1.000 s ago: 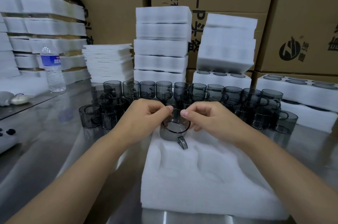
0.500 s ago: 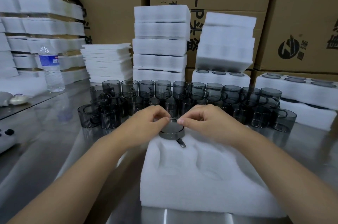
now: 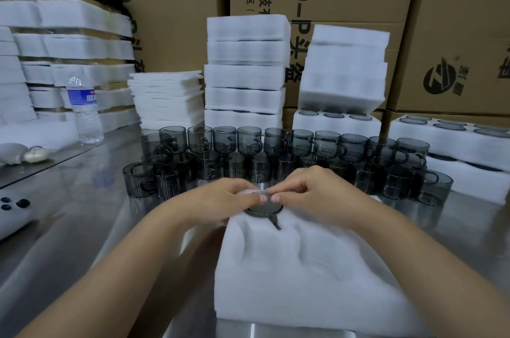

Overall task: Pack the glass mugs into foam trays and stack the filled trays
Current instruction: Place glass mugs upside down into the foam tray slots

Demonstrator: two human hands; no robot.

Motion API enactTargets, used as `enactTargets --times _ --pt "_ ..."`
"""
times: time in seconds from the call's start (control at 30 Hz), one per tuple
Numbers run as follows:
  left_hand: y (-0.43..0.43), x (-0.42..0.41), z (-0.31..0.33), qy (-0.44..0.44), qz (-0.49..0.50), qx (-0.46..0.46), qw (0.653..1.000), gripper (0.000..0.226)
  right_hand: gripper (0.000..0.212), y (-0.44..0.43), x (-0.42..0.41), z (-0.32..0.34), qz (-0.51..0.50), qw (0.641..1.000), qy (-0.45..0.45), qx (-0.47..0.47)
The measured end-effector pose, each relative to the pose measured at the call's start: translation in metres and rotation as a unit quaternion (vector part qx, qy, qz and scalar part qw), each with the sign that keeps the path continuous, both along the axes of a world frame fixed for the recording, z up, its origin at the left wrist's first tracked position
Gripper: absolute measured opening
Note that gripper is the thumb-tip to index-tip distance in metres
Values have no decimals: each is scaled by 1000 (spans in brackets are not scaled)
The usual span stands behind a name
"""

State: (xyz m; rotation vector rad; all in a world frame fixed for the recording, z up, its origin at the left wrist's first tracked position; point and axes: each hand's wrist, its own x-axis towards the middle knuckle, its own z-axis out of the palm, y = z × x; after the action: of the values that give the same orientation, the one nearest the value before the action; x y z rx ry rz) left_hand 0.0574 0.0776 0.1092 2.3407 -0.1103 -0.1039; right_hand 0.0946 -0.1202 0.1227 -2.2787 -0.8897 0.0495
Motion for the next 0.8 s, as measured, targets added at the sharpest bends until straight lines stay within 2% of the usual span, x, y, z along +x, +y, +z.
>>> enactTargets --times 0.1,0.17,0.2,0.27,0.33,0.4,0.57,0.7,0.8 --pt "0 0 -1 -51 20 9 998 24 14 0 -1 0 0 1000 -4 -2" --pt "-1 0 -2 -150 77 0 986 20 12 0 0 -1 -7 1000 -6 2" --pt "0 0 -1 -220 126 13 967 17 12 0 0 -1 -10 1000 -8 2" --pt "8 -2 3 -369 241 94 893 19 12 -1 -1 -1 -15 1000 -8 1" --pt "24 -2 8 -444 328 147 820 24 12 -1 -2 -1 -18 1000 -5 -5" --pt "43 0 11 -434 383 158 800 34 13 -1 -2 -2 -18 1000 -8 -7" --pt "76 5 0 -307 414 219 829 61 12 -1 -2 -3 -18 1000 -13 -5" --pt "83 10 -8 -269 405 229 844 63 11 -3 -1 -4 -16 1000 -17 -4" --pt "85 12 -9 -276 404 241 838 61 12 -1 0 -5 -13 1000 -22 -9"
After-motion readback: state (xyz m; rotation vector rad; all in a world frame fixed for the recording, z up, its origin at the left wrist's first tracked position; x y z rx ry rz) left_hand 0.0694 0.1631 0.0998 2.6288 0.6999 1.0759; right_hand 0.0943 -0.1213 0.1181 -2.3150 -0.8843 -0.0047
